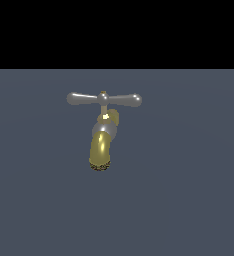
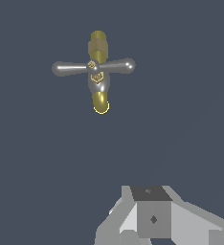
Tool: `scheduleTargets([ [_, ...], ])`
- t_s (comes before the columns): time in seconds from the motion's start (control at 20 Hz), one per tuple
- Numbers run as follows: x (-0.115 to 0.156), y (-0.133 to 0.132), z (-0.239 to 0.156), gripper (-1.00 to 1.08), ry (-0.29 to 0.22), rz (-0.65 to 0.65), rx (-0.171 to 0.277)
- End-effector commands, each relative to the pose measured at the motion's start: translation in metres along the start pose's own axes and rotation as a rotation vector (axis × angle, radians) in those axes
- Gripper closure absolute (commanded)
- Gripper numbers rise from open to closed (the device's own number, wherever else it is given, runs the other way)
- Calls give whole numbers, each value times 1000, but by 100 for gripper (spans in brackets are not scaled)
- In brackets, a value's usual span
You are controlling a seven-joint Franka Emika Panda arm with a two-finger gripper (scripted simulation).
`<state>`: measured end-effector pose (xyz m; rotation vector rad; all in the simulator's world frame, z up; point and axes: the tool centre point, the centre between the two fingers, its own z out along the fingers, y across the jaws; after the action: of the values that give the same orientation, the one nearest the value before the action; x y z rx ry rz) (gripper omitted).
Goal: Turn on the faucet by rotating a designated handle.
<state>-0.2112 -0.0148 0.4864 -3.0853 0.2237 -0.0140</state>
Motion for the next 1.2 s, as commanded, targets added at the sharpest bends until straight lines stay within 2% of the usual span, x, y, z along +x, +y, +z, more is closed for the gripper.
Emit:
scheduleTargets([
  [0.0, 12, -6, 6, 108, -12, 44, 25],
  [0.3, 48, -24, 26, 108, -54, 183, 84],
  [0.55, 77, -41, 47, 108, -93, 311, 117],
  [0.85, 111, -60, 76, 108, -137, 473, 133],
  [1.15, 141, -80, 110, 108, -172, 641, 128],
])
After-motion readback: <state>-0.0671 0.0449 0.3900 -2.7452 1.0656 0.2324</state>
